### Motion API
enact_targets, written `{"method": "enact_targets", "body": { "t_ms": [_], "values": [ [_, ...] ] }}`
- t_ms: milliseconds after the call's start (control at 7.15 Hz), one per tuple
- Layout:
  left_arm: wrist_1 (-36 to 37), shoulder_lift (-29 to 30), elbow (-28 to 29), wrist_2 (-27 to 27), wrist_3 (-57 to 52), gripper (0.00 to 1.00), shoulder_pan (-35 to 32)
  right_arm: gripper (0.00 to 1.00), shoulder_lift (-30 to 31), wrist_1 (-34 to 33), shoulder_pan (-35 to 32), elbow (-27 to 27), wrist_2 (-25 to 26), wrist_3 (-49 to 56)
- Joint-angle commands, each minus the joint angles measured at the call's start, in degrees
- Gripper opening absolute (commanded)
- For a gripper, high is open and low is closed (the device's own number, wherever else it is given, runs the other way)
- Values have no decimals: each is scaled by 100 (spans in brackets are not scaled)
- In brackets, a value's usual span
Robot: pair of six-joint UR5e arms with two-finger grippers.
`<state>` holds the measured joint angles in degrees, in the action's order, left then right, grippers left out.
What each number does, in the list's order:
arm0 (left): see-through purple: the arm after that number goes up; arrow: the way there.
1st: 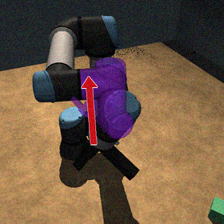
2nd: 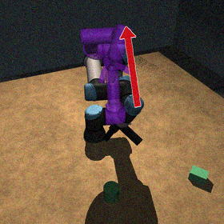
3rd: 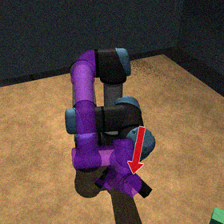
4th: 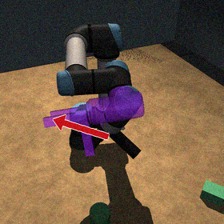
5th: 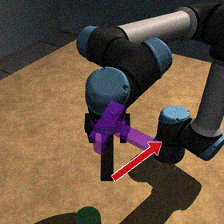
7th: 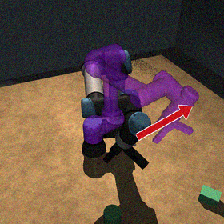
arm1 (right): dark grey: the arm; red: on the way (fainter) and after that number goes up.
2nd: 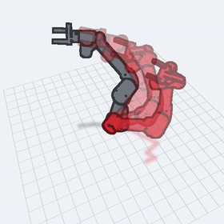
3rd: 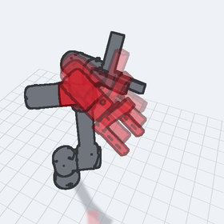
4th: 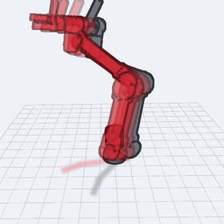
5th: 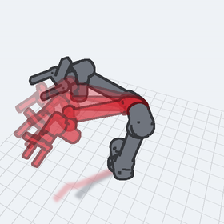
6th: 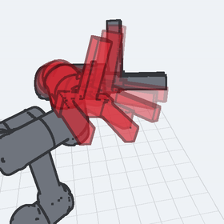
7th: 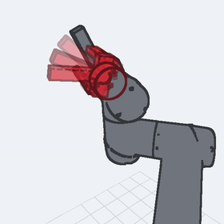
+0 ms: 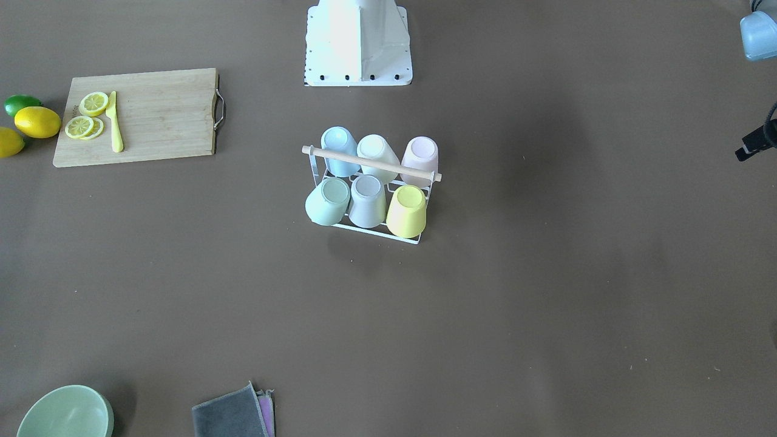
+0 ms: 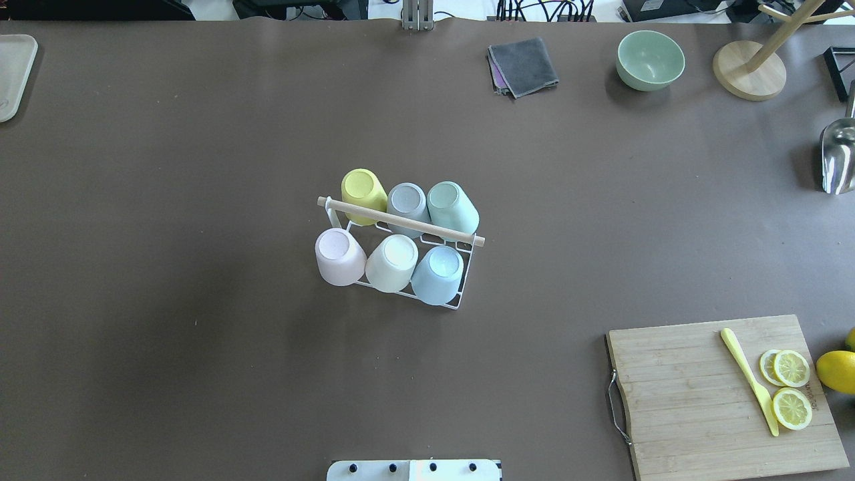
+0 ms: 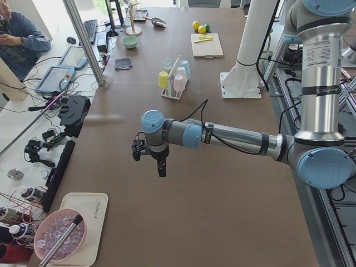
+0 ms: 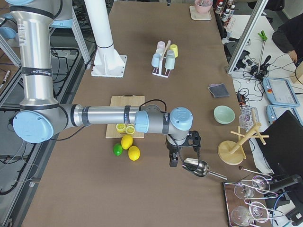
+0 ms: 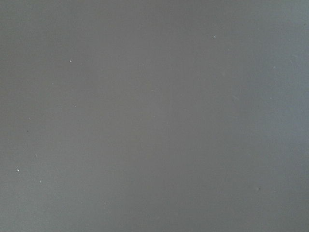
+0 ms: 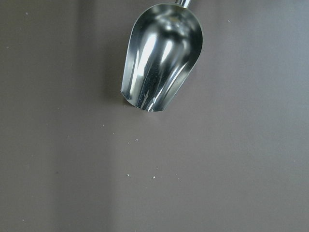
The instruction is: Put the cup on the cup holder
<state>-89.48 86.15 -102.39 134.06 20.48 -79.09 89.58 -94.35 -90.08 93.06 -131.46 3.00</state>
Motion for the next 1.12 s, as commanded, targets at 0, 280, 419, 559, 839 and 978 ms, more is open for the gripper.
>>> {"method": "enact_targets", "body": {
  "t_ms": [0,280,419,559,839,978],
  "values": [
    [-8,25,18,6,0,99,7,100,-11,-5,0,2,6,7],
    [1,-1,61,6,0,99,-1,100,-2,-5,-18,-7,-3,-2],
    [-8,7,53,6,0,99,7,100,-2,-5,-27,-7,-3,-2],
    [-8,7,53,15,9,99,7,100,-2,-5,-44,-7,-3,-2],
    [-8,-1,79,6,0,99,7,100,-2,-5,-71,-16,-3,-2],
    [-8,-1,79,6,0,99,7,100,-2,-5,-71,-16,-3,-10]
  ]
}}
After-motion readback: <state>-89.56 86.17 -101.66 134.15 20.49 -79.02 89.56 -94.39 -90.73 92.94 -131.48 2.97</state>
